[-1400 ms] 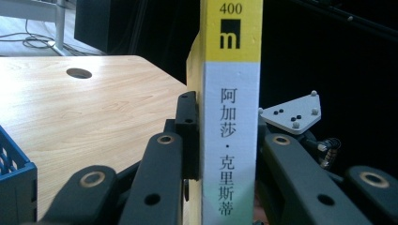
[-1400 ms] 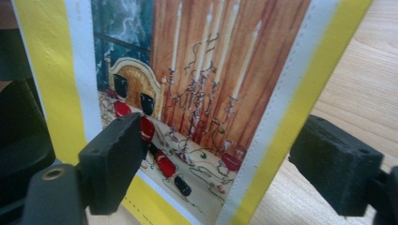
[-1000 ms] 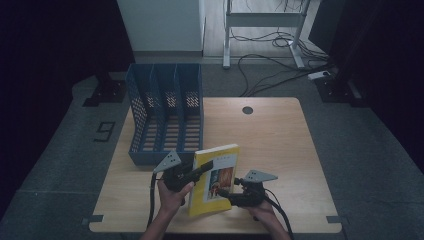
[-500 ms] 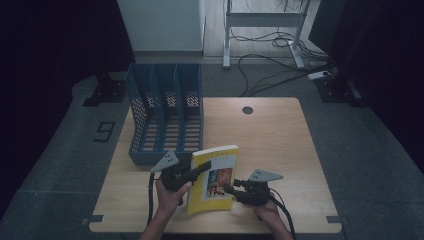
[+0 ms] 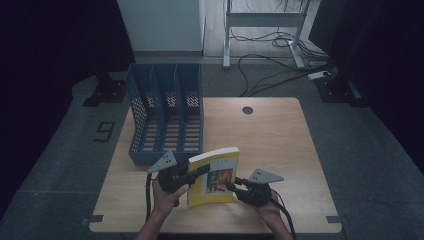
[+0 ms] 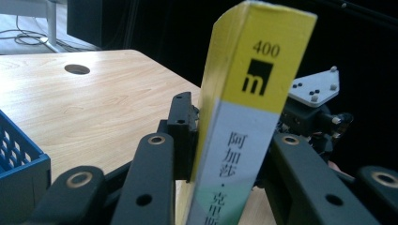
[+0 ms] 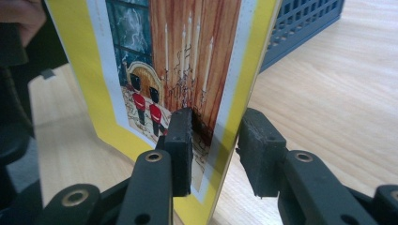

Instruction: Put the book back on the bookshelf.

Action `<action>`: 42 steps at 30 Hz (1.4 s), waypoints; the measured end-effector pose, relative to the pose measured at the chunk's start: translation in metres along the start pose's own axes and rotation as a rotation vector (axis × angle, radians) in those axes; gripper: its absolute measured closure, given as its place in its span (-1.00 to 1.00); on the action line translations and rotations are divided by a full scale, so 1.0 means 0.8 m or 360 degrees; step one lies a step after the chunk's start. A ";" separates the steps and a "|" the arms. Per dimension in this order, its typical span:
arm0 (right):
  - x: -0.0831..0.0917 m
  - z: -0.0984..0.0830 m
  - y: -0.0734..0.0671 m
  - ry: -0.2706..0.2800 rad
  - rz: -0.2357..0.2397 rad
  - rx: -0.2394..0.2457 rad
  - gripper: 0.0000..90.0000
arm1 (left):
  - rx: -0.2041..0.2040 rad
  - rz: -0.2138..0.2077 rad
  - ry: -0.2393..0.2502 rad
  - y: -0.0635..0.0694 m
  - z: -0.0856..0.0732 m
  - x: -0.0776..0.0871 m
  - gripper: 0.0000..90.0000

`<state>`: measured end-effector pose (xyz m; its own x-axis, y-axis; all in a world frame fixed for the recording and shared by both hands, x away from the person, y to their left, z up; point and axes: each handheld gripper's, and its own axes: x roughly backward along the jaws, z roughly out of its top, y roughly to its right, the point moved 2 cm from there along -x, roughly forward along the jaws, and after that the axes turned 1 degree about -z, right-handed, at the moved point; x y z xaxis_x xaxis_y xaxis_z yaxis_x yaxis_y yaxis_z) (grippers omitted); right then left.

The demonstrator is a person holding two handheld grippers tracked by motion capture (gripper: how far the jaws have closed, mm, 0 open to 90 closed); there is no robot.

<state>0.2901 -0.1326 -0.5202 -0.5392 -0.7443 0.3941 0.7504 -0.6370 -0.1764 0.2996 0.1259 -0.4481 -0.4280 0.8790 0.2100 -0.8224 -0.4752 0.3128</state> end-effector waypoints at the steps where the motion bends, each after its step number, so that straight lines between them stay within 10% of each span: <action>1: 0.001 0.001 0.000 0.0003 -0.0020 0.0003 0.45 | 0.0003 0.0000 -0.0001 0.000 -0.001 0.000 0.56; 35: -0.002 -0.004 0.008 0.0025 -0.0061 -0.0051 0.45 | -0.0069 0.0158 -0.0043 0.007 0.000 0.008 0.68; 42: 0.001 -0.006 0.010 0.0050 -0.0083 -0.0066 0.15 | -0.0075 0.0163 0.0002 0.010 0.000 0.009 0.68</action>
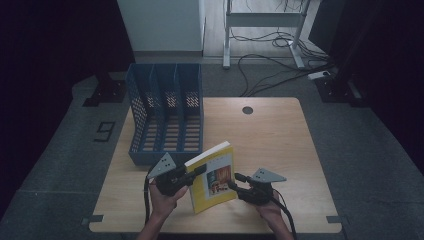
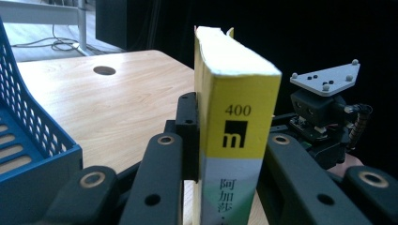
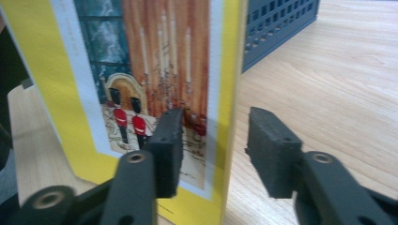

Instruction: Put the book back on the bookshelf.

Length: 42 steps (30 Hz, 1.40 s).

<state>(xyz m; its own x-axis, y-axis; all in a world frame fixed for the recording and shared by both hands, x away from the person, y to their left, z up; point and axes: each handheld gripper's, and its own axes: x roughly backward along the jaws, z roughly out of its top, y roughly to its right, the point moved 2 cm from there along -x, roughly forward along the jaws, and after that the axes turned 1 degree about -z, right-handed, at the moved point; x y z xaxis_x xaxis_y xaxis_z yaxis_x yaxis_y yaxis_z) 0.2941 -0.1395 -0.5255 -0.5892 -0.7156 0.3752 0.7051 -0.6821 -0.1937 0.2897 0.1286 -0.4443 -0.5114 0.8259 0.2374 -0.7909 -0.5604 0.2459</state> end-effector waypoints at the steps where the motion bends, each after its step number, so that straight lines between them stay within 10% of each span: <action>1: 0.002 0.000 0.001 0.0000 -0.0007 -0.0003 0.14 | 0.0001 0.0001 0.0008 0.000 0.001 0.001 0.68; 18: 0.014 -0.007 0.016 0.0016 -0.0032 -0.0089 0.10 | 0.0075 0.0029 0.0209 -0.005 0.022 0.045 0.68; 42: -0.002 -0.042 0.041 -0.0397 -0.0352 -0.0133 -0.07 | 0.0129 0.0069 0.0225 -0.017 0.022 0.056 0.68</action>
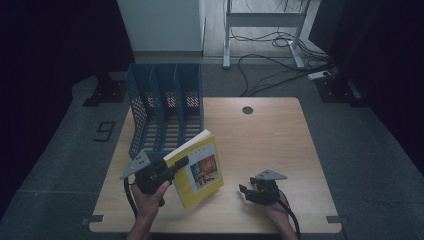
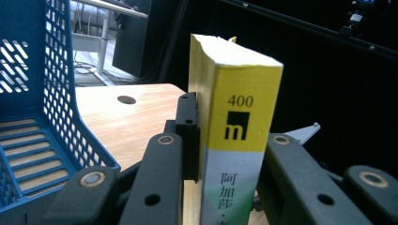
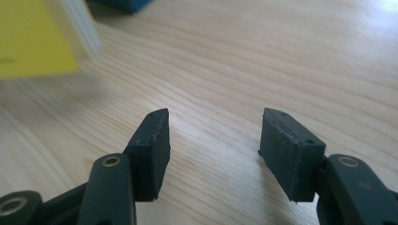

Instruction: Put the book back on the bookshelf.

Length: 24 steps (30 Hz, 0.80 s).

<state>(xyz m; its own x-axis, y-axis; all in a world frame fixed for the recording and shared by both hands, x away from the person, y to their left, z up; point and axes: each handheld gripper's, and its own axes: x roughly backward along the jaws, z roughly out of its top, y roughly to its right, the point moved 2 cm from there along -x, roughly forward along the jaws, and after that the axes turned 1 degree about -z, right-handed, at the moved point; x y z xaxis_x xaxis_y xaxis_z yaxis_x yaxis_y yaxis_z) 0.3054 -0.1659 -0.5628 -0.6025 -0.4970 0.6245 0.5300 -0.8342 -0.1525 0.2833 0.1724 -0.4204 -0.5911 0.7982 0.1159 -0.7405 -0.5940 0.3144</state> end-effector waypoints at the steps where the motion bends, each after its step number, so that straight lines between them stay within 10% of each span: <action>1: -0.002 -0.002 0.001 -0.0001 -0.0031 0.0006 -0.08 | 0.0012 -0.0002 -0.0001 -0.001 -0.001 0.000 0.68; 24: -0.004 -0.004 0.001 -0.0011 -0.0251 0.0104 -0.19 | 0.0058 0.0015 0.0104 -0.006 0.018 0.024 0.68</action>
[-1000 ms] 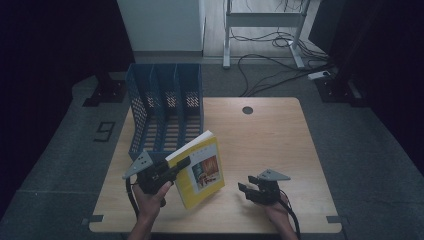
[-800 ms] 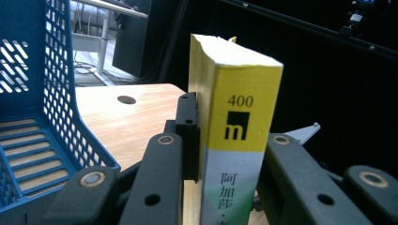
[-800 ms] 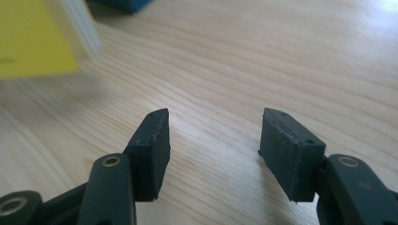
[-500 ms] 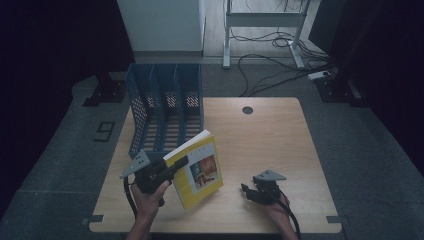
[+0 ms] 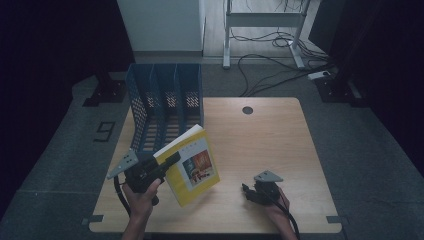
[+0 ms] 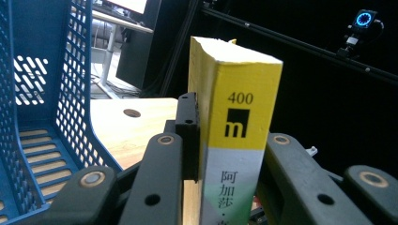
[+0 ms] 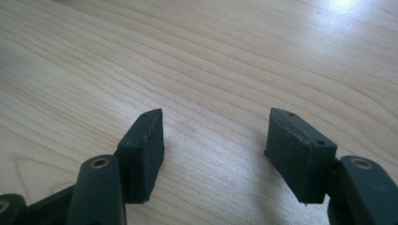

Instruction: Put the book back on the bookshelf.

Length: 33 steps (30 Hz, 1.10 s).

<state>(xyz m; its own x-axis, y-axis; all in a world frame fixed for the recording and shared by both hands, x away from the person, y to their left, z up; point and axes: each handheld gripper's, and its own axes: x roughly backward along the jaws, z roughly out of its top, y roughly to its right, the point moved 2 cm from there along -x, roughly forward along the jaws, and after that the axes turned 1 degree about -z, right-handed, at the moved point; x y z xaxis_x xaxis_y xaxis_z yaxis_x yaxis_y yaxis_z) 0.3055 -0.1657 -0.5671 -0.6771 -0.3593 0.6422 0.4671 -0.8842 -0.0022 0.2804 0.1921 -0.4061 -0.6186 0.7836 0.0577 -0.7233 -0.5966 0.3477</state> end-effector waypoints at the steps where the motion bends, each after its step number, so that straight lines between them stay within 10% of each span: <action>1: 0.000 0.000 0.000 0.0000 0.0000 0.0000 -0.19 | 0.0006 0.0006 0.0005 -0.001 0.001 0.001 0.68; 33: 0.000 0.000 0.001 -0.0015 -0.0019 -0.0010 -0.31 | 0.0015 0.0074 0.0079 -0.004 0.057 -0.009 0.68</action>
<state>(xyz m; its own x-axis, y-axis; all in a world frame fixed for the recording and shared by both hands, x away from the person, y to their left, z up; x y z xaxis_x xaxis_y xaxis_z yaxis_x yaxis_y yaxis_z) 0.3059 -0.1668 -0.5673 -0.6772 -0.3460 0.6494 0.4554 -0.8903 0.0006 0.3013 0.1962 -0.3654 -0.6662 0.7452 0.0278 -0.6906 -0.6306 0.3543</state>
